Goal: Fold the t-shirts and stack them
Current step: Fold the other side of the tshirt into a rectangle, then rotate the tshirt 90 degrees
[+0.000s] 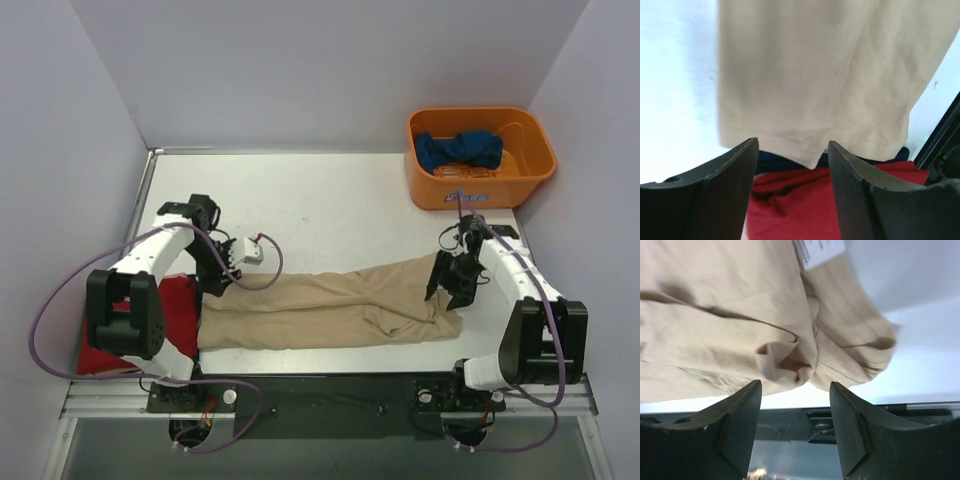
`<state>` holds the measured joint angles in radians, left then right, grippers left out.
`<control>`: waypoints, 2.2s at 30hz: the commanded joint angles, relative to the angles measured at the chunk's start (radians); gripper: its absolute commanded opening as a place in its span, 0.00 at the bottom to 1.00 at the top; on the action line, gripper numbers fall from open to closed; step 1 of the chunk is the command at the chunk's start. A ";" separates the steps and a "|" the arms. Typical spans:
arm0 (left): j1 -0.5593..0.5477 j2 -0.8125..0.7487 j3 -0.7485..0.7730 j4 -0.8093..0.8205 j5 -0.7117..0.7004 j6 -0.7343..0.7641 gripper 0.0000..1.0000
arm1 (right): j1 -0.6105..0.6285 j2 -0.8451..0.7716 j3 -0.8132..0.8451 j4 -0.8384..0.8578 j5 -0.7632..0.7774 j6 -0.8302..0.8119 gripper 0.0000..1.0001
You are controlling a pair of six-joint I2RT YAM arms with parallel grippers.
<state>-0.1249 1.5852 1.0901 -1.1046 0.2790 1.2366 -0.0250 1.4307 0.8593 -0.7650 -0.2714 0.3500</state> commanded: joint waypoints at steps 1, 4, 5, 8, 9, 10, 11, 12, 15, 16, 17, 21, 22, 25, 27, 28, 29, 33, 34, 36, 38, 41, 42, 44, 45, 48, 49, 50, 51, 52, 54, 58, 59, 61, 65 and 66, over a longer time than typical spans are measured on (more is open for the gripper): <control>0.001 0.005 0.219 -0.262 0.179 0.040 0.70 | -0.004 -0.099 0.144 -0.089 0.115 0.020 0.54; 0.031 0.030 0.271 -0.146 0.235 -0.151 0.70 | -0.007 -0.064 0.199 -0.033 0.173 0.024 0.56; 0.036 0.039 0.258 0.009 0.214 -0.223 0.70 | -0.007 -0.035 0.201 0.031 0.179 0.023 0.56; 0.038 0.061 0.199 0.267 0.047 -0.466 0.70 | -0.006 0.063 0.227 0.131 0.166 0.041 0.54; 0.036 0.080 0.174 0.338 0.029 -0.480 0.70 | -0.004 0.083 0.242 0.169 0.160 0.041 0.53; 0.031 0.093 0.163 0.360 0.007 -0.492 0.70 | 0.003 0.123 0.247 0.196 0.156 0.041 0.52; 0.027 0.123 0.165 0.383 -0.003 -0.503 0.70 | 0.008 0.141 0.250 0.235 0.153 0.031 0.52; 0.025 0.136 0.160 0.402 -0.023 -0.506 0.70 | 0.011 0.180 0.254 0.254 0.159 0.027 0.52; 0.015 0.192 0.146 0.417 -0.046 -0.487 0.70 | 0.013 0.272 0.271 0.294 0.166 0.021 0.48; 0.010 0.199 0.131 0.422 -0.049 -0.480 0.70 | 0.016 0.308 0.274 0.299 0.158 0.020 0.46; 0.002 0.205 0.123 0.420 -0.050 -0.462 0.70 | 0.019 0.322 0.277 0.311 0.144 0.015 0.41; -0.008 0.185 0.057 0.388 -0.012 -0.416 0.63 | 0.083 0.372 0.284 0.322 0.167 -0.022 0.13; -0.007 0.167 0.033 0.370 -0.006 -0.411 0.55 | 0.092 0.375 0.284 0.320 0.179 -0.028 0.11; -0.009 0.131 -0.019 0.336 -0.001 -0.373 0.36 | 0.125 0.392 0.297 0.314 0.181 -0.058 0.02; -0.009 0.104 -0.048 0.316 -0.017 -0.365 0.24 | 0.157 0.405 0.329 0.302 0.181 -0.101 0.00; -0.009 0.087 -0.062 0.296 -0.023 -0.364 0.20 | 0.169 0.422 0.369 0.288 0.179 -0.115 0.00; -0.007 0.081 -0.064 0.284 -0.026 -0.364 0.14 | 0.197 0.448 0.391 0.282 0.179 -0.152 0.00; -0.009 0.036 -0.079 0.177 0.008 -0.326 0.06 | 0.256 0.558 0.587 0.219 0.202 -0.194 0.00; -0.010 0.016 -0.081 0.142 0.014 -0.316 0.05 | 0.270 0.582 0.650 0.207 0.198 -0.191 0.00; -0.012 -0.005 -0.084 0.079 0.043 -0.281 0.04 | 0.286 0.646 0.755 0.199 0.164 -0.184 0.00; -0.013 -0.025 -0.082 0.008 0.107 -0.237 0.04 | 0.299 0.717 0.860 0.196 0.092 -0.189 0.00; -0.019 -0.040 -0.085 -0.063 0.152 -0.210 0.04 | 0.319 0.870 1.039 0.149 0.032 -0.177 0.00; -0.025 -0.042 -0.088 -0.066 0.158 -0.209 0.04 | 0.324 0.902 1.142 0.121 0.014 -0.157 0.00; -0.035 -0.047 -0.104 -0.070 0.166 -0.210 0.04 | 0.326 0.993 1.271 0.099 -0.012 -0.111 0.00; -0.039 -0.048 -0.111 -0.074 0.167 -0.209 0.04 | 0.326 1.043 1.346 0.101 -0.020 -0.097 0.00; -0.068 -0.053 -0.118 -0.077 0.180 -0.219 0.04 | 0.326 1.146 1.512 0.127 -0.041 -0.002 0.00; -0.074 -0.054 -0.124 -0.075 0.186 -0.224 0.04 | 0.324 1.180 1.556 0.176 -0.063 0.047 0.00; -0.087 -0.053 -0.127 -0.074 0.195 -0.235 0.04 | 0.324 1.188 1.563 0.208 -0.071 0.081 0.00; -0.094 -0.053 -0.133 -0.074 0.200 -0.236 0.04 | 0.324 1.191 1.552 0.292 -0.075 0.134 0.00; -0.102 -0.053 -0.136 -0.074 0.201 -0.242 0.05 | 0.324 1.191 1.546 0.326 -0.075 0.167 0.00; -0.107 -0.059 -0.147 -0.077 0.201 -0.244 0.05 | 0.324 1.200 1.552 0.414 -0.062 0.236 0.00; -0.105 -0.085 -0.141 -0.103 0.190 -0.244 0.13 | 0.324 1.217 1.632 0.489 -0.069 0.302 0.39; -0.104 -0.093 -0.131 -0.112 0.187 -0.247 0.15 | 0.324 1.203 1.626 0.507 -0.074 0.297 0.45; -0.095 -0.099 -0.105 -0.123 0.160 -0.262 0.27 | 0.324 1.153 1.598 0.527 -0.062 0.278 0.73; -0.076 -0.077 -0.015 -0.165 0.105 -0.246 0.49 | 0.324 1.048 1.584 0.509 -0.016 0.196 1.00; -0.071 -0.071 0.017 -0.173 0.098 -0.244 0.50 | 0.326 1.000 1.580 0.488 -0.005 0.182 1.00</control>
<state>-0.2180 1.5166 0.9913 -1.2118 0.4068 0.9733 0.3019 2.6339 2.4302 -0.2951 -0.3187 0.5892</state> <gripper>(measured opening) 0.469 0.983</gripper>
